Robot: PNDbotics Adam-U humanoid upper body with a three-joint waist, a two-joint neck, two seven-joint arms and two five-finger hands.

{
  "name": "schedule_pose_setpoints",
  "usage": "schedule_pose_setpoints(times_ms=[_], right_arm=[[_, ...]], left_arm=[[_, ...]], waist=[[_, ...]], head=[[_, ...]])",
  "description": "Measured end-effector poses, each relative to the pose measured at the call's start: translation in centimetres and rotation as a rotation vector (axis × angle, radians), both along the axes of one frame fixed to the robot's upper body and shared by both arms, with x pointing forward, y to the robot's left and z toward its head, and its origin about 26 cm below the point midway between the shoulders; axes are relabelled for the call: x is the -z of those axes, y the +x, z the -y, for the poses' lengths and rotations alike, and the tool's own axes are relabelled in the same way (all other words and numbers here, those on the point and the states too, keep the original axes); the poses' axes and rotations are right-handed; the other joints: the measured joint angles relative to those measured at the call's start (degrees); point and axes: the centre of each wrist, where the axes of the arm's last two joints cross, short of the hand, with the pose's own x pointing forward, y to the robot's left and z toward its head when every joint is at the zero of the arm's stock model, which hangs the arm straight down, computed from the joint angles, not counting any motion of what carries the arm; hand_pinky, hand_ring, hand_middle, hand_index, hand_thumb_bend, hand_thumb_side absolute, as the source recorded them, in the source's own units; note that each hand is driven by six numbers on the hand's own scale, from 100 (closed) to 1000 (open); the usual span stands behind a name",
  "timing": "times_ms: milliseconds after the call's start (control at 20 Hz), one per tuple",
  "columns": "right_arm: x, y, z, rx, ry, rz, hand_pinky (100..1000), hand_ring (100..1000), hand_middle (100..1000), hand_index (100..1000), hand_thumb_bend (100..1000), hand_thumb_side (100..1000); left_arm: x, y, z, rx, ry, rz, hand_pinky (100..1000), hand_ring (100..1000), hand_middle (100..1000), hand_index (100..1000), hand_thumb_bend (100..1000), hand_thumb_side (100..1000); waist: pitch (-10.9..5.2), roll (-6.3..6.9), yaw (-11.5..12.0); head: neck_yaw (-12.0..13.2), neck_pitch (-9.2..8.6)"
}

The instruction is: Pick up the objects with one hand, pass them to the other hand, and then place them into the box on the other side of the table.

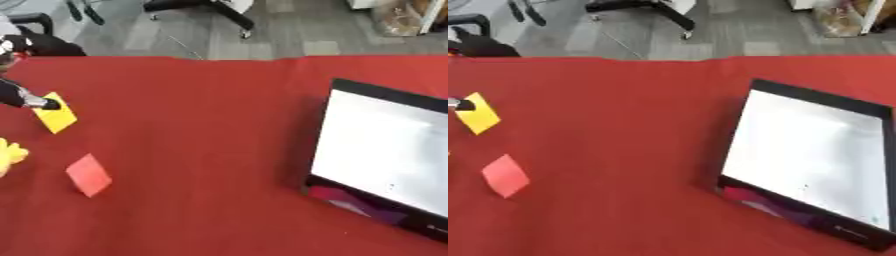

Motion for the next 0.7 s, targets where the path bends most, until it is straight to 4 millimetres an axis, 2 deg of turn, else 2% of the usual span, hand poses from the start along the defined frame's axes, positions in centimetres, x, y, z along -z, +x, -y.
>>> schedule_pose_setpoints(times_ms=[350, 700], right_arm=[[0.0, 0.0, 0.0, 0.001, -0.002, -0.004, 911, 1000, 1000, 988, 100, 657], [0.3, -0.2, 0.2, 0.01, -0.007, -0.014, 911, 1000, 1000, 987, 100, 665]], left_arm=[[1.1, -0.2, -1.5, -0.09, -0.017, -0.024, 1000, 927, 802, 885, 738, 187], [1.6, -0.2, -2.0, -0.098, -0.061, -0.028, 1000, 928, 803, 886, 741, 200]], waist=[[0.31, 0.01, 0.0], [0.76, 0.29, -0.5]], head=[[1.5, -0.74], [1.6, -0.88]])
